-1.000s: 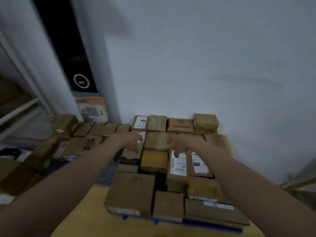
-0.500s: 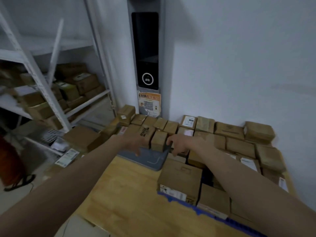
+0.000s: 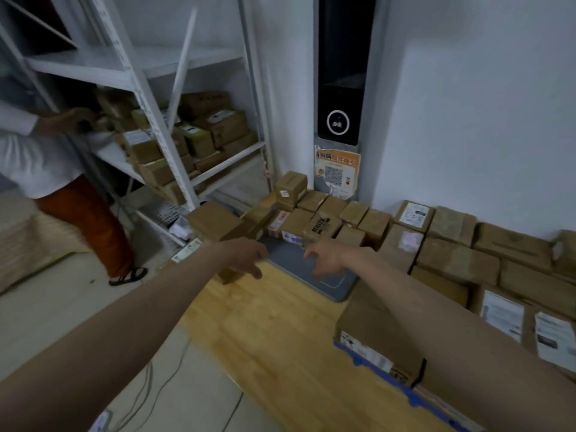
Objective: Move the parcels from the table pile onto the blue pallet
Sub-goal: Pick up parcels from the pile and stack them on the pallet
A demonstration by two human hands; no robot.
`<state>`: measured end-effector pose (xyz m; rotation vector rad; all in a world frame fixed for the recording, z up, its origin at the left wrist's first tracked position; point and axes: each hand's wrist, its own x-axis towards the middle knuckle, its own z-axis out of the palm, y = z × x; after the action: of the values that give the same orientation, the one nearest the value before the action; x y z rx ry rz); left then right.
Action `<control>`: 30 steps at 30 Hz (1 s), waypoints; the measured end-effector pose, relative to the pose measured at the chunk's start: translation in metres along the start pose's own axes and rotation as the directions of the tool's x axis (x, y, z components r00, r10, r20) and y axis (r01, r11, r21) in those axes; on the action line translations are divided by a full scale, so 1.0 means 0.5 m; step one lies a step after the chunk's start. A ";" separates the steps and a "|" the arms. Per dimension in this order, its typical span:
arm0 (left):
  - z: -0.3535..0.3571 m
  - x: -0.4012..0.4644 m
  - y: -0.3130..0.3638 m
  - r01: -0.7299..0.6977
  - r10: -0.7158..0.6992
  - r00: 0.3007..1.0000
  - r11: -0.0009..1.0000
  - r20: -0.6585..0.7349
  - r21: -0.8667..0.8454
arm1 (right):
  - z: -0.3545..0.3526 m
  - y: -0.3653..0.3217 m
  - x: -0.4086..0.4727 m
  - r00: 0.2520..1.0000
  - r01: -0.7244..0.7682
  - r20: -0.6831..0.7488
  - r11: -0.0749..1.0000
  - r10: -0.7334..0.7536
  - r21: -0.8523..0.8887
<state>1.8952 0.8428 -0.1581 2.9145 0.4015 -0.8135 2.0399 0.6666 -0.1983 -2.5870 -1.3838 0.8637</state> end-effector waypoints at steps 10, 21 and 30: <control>0.004 -0.024 -0.134 0.052 -0.057 0.998 0.993 -0.041 -0.102 | -0.006 -0.102 0.122 0.998 0.039 0.037 0.998 -0.041 0.053; 0.006 0.141 -0.420 0.053 -0.053 0.999 0.984 0.009 -0.171 | -0.003 -0.218 0.342 0.998 -0.043 0.054 0.999 0.042 0.020; -0.030 0.325 -0.616 0.087 -0.090 0.993 0.995 -0.072 -0.047 | 0.014 -0.310 0.509 0.965 -0.252 -0.004 0.938 0.261 0.239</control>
<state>1.9520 1.1782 -0.2346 2.9107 0.5513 -0.6995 2.0314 0.9568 -0.2654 -2.6132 -0.8815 0.9440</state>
